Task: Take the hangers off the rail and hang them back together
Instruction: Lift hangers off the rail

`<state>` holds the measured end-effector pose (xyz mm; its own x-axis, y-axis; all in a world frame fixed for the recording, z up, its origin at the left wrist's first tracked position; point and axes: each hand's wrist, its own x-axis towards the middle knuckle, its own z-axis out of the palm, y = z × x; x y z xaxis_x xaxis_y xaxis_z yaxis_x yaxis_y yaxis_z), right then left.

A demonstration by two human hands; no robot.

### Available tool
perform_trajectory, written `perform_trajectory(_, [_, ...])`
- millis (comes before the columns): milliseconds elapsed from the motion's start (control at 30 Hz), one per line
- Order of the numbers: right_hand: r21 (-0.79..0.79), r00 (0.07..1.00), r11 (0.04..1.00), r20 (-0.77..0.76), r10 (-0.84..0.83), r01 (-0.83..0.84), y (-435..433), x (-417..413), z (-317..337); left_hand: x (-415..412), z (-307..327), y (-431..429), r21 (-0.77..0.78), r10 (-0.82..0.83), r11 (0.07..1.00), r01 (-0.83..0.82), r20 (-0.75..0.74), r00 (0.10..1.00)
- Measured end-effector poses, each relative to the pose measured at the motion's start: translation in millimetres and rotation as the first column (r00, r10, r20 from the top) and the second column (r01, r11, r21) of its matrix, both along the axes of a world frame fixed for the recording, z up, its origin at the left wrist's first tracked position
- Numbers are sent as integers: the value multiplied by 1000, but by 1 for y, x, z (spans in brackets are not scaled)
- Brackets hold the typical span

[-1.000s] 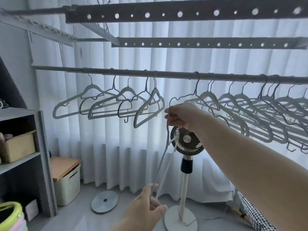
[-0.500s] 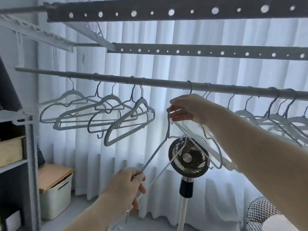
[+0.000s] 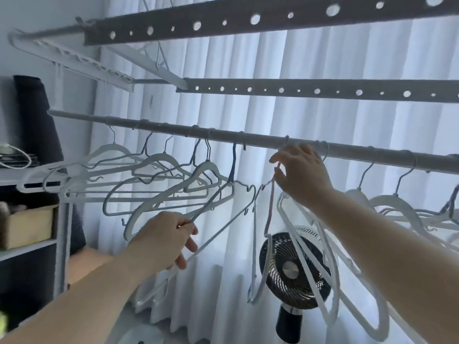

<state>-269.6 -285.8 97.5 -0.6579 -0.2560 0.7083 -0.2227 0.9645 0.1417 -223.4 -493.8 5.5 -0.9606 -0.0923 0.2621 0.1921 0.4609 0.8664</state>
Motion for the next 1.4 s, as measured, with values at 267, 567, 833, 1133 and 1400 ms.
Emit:
perform_trajectory(267, [44, 971, 979, 121, -205, 201, 3, -22, 32, -33, 35, 12, -49, 13, 999, -16, -67, 998])
perform_trajectory(567, [77, 971, 973, 87, -223, 217, 3, -35, 31, -61, 39, 19, -95, -67, 993, 71, 43, 997])
perform_trajectory(833, [113, 972, 972, 94, -217, 206, -2, -41, 32, -61, 35, 12, -138, -157, 975, 173, 117, 981])
perform_trajectory(1133, [49, 957, 961, 85, -276, 273, -30, -45, 41, -43, 47, -40, -252, -24, 965, -75, -366, 930])
perform_trajectory(1400, [2, 967, 967, 28, -254, 254, -100, -57, 53, -62, 38, -123, -446, 113, 813, -375, -510, 853])
